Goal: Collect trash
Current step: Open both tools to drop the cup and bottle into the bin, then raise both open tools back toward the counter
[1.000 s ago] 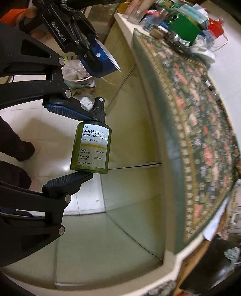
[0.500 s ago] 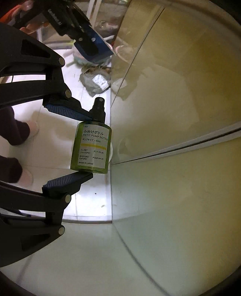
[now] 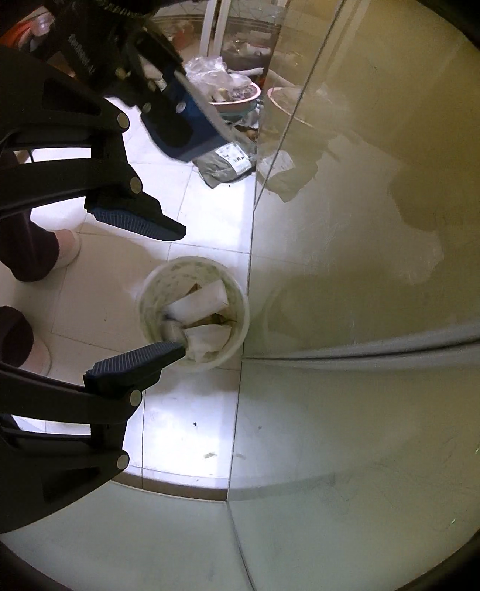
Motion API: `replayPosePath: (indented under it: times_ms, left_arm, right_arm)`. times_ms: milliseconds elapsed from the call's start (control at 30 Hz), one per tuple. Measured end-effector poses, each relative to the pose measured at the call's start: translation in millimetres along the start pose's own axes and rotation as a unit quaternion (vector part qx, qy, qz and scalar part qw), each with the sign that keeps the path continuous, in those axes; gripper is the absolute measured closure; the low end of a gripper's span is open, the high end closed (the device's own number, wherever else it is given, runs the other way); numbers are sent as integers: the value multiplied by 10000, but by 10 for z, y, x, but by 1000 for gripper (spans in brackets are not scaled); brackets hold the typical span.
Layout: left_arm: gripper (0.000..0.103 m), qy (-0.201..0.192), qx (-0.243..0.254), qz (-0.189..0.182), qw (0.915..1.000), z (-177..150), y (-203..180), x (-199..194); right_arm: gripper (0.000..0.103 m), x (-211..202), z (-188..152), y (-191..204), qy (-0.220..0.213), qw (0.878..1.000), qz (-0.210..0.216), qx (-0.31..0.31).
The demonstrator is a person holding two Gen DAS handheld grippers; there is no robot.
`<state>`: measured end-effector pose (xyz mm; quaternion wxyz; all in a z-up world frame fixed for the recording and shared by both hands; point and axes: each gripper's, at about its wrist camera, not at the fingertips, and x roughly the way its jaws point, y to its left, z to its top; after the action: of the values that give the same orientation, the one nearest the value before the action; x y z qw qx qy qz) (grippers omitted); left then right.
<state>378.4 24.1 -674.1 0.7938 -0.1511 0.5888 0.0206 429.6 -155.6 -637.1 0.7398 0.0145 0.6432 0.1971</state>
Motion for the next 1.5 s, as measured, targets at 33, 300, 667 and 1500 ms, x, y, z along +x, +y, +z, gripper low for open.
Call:
replayPosePath:
  times_ms: [33, 300, 667, 1500]
  left_arm:
    - [33, 65, 55, -62, 9999, -3, -51, 42]
    - [33, 469, 575, -103, 9972, 33, -458, 315]
    - [33, 331, 489, -60, 9982, 89, -521, -361]
    - [33, -2252, 952, -315, 9691, 436, -735, -5134]
  right_arm:
    - [50, -33, 6, -31, -25, 10000, -17, 23]
    - [50, -377, 12, -302, -325, 9991, -127, 259]
    - [48, -1127, -4, -138, -698, 9971, -74, 285]
    - [45, -4854, -370, 1500, -2820, 9586, -370, -112]
